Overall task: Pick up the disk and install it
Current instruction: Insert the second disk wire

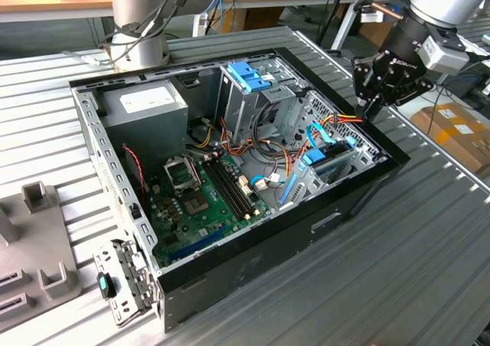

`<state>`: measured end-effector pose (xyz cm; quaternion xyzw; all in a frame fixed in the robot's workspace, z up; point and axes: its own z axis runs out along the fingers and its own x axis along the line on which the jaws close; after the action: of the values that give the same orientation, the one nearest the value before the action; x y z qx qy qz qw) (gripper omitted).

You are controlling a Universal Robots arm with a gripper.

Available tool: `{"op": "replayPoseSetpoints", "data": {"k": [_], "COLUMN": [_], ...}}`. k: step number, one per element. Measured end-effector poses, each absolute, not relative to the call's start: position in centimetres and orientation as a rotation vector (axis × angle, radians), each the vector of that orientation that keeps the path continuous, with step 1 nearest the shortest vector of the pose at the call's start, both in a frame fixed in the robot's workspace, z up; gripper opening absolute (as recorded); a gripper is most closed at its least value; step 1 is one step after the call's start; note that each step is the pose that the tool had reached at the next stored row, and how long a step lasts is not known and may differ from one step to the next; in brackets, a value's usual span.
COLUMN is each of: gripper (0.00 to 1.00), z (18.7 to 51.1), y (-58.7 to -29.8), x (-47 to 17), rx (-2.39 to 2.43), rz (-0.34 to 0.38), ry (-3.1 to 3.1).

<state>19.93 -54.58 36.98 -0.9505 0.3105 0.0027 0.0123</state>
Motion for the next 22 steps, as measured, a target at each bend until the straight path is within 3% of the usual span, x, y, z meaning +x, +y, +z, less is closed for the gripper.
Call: {"op": "replayPoseSetpoints", "data": {"k": [11,13,21,22], "gripper": [0.29,0.21,0.21,0.28], "z": [36.97,36.97,36.97,36.96], "y": [-54.63,-54.64,-54.66,-54.66], "x": [19.96,19.96,19.96,19.96], "rx": [-2.963,-2.963,-2.963,-2.963], "rz": [0.009,0.009,0.009,0.009], "ry": [0.968,0.968,0.968,0.968]}}
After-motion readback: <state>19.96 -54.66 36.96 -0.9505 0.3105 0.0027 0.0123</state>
